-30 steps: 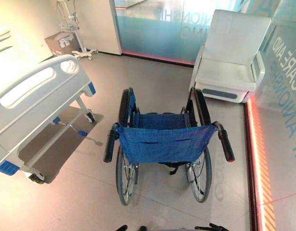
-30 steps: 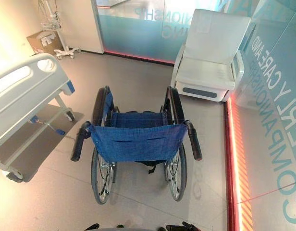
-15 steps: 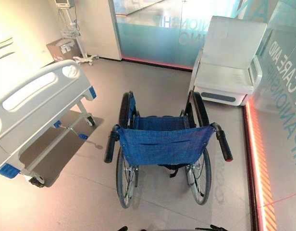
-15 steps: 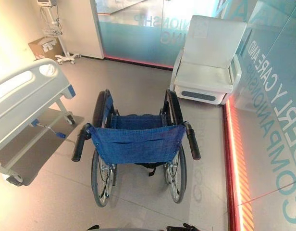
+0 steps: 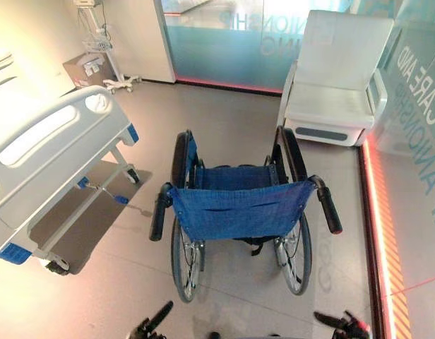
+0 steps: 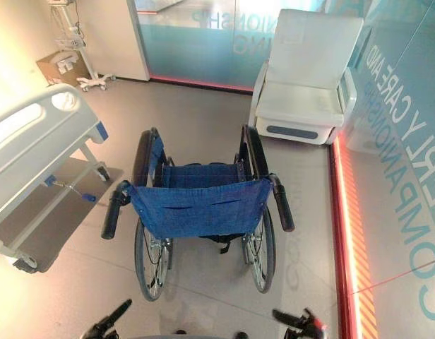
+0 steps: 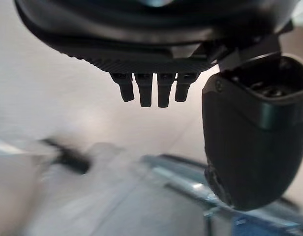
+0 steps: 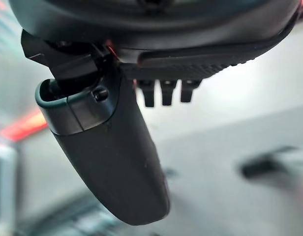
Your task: Push the wheelchair next to the bed
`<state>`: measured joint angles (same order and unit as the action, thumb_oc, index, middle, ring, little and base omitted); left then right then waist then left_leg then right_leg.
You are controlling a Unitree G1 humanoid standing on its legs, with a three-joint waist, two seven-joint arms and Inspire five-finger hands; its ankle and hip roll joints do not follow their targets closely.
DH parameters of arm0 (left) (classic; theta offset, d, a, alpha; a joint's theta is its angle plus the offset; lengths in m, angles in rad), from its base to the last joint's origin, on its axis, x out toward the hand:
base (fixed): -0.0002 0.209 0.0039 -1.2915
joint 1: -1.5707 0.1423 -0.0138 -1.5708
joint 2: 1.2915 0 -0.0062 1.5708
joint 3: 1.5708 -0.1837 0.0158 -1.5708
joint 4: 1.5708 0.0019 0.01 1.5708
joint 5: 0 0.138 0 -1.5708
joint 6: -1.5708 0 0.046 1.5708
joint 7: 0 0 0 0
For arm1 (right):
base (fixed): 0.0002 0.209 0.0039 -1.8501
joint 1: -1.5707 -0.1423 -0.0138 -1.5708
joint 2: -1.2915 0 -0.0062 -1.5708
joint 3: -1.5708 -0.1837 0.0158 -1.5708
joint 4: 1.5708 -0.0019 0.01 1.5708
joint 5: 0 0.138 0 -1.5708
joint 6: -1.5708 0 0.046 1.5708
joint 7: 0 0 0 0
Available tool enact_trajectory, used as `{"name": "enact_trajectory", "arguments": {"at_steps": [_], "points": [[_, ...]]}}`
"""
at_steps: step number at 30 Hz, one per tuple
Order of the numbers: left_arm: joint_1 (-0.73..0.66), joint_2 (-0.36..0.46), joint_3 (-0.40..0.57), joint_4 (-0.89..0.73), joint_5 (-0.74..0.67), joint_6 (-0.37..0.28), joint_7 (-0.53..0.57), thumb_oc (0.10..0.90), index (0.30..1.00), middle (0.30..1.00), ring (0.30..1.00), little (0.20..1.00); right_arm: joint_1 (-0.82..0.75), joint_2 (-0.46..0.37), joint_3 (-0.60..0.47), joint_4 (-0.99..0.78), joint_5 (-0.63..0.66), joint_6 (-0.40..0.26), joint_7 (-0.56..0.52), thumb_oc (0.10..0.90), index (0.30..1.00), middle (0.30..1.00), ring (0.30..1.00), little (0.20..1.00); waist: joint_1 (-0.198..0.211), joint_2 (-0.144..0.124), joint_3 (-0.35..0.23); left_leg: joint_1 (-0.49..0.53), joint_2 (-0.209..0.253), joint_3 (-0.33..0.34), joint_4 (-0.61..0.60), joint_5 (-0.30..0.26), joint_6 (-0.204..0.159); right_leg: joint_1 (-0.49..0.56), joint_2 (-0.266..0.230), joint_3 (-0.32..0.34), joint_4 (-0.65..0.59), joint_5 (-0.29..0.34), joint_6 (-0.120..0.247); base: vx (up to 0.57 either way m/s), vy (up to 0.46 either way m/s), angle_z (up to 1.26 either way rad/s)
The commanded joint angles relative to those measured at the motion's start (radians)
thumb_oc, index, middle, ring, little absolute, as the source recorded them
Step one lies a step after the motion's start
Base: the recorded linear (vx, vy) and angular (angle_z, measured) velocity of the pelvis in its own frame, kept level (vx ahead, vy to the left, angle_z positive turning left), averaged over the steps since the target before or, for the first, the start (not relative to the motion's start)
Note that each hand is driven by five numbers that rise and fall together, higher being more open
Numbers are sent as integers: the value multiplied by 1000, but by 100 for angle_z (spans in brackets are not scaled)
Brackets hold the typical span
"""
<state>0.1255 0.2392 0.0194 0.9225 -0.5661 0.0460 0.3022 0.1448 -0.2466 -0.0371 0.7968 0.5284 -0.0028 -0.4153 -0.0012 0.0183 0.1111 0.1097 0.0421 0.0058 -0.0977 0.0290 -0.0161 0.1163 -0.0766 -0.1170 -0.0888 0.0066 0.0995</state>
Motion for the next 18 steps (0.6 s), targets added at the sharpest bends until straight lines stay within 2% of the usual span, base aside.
{"name": "enact_trajectory", "arguments": {"at_steps": [1, 3, 5, 10, 13, 15, 17, 18], "points": [[-25, 79, 63, -103, -21, -76, 101, 800, 900, 900, 900, 900, -51, -91, -72, -209, 3, -107, -171, 800, 900, 900, 900, 900, 6, -7, 24, -28, -6, 26, 10, -8, -2, -41, -23, -7, 6, 67, -9, 0, 0, 0], [-14, 83, 92, -165, -23, -95, 126, 800, 900, 900, 900, 900, -46, -100, -101, -287, -18, -126, -202, 800, 900, 900, 900, 900, 7, -5, 25, -28, -7, 23, 10, -8, -2, -40, -23, -7, 5, 66, -10, 19, 6, 1], [3, 96, 130, -262, -2, -86, 157, 800, 900, 900, 900, 900, -40, -118, -150, -388, -35, -104, -217, 800, 900, 900, 900, 900, 11, -3, 24, -28, -9, 18, 10, -7, 0, -37, -24, -7, 4, 65, -12, 50, 11, 2], [25, 131, 220, -543, 59, -91, 244, 800, 900, 900, 900, 900, -44, -152, -238, -651, -133, -114, -293, 800, 900, 900, 900, 900, 21, -1, 14, -24, -9, 4, 10, -7, -1, -28, -27, -11, 2, 57, -14, 43, 1, 2], [20, 147, 241, -632, 94, -109, 277, 800, 900, 900, 900, 900, -64, -158, -251, -733, -199, -130, -342, 800, 900, 900, 900, 900, 25, 0, 9, -30, -8, 0, 10, 3, -2, -31, -30, -14, 2, 62, -16, 26, -1, 1], [5, 165, 254, -702, 112, -97, 306, 800, 900, 900, 900, 900, -86, -172, -259, -786, -244, -131, -387, 800, 900, 900, 900, 900, 27, 0, 7, -29, -7, -3, 10, 4, -3, -28, -31, -15, 2, 61, -17, 41, 2, 2], [-13, 183, 266, -752, 130, -112, 338, 800, 900, 900, 900, 900, -105, -181, -261, -820, -274, -158, -411, 800, 900, 900, 900, 900, 27, 1, 5, -26, -6, -4, 10, 4, -4, -24, -31, -16, 2, 59, -18, 48, 2, 3], [-21, 190, 276, -789, 132, -97, 350, 800, 900, 900, 900, 900, -113, -185, -264, -846, -286, -153, -418, 800, 900, 900, 900, 900, 28, 1, 4, -24, -5, -5, 10, 3, -4, -21, -32, -16, 2, 57, -18, 47, -1, 1]]}}
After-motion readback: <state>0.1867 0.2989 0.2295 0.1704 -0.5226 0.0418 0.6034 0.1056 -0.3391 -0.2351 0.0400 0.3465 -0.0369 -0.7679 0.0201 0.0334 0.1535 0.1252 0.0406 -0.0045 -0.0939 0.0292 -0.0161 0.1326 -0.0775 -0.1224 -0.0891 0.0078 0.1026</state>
